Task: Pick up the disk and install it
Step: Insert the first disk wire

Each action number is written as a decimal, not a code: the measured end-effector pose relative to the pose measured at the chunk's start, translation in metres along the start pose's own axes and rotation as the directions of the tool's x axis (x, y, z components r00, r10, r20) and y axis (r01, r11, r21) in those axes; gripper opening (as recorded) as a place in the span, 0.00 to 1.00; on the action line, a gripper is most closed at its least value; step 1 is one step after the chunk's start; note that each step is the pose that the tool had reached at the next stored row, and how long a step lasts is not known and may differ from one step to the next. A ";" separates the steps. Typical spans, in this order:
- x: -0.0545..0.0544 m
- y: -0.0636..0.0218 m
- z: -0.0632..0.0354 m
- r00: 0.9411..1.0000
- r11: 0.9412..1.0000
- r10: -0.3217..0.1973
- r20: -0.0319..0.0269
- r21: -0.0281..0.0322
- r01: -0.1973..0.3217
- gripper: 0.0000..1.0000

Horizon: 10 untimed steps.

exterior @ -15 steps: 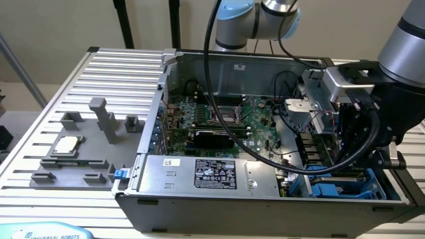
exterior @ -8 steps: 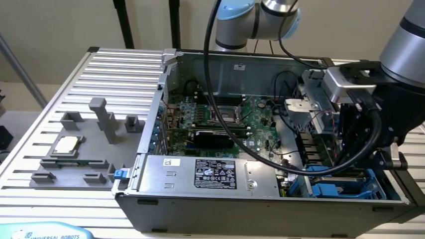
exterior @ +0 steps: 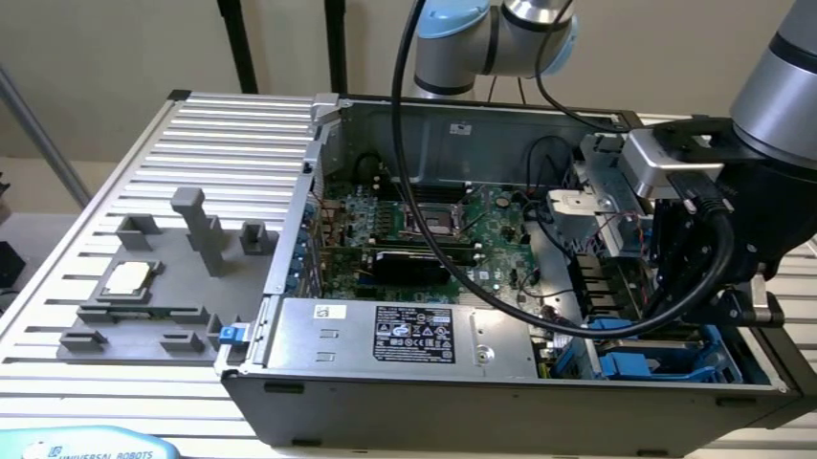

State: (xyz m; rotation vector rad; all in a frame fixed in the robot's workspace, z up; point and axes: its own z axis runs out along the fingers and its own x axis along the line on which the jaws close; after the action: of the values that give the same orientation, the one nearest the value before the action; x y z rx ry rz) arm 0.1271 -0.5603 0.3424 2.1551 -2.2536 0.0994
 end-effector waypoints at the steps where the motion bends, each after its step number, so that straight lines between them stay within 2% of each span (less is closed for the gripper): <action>1: 0.000 0.0000 0.0000 1.000 1.000 0.000 0.001 0.000 0.000 0.16; 7: 0.000 0.0000 0.0001 1.000 1.000 0.000 0.006 0.000 0.000 0.16; 10: 0.000 0.0000 0.0002 1.000 1.000 0.000 0.007 0.000 0.000 0.16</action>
State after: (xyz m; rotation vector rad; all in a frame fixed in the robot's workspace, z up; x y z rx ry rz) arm 0.1271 -0.5602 0.3422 2.1585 -2.2574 0.0914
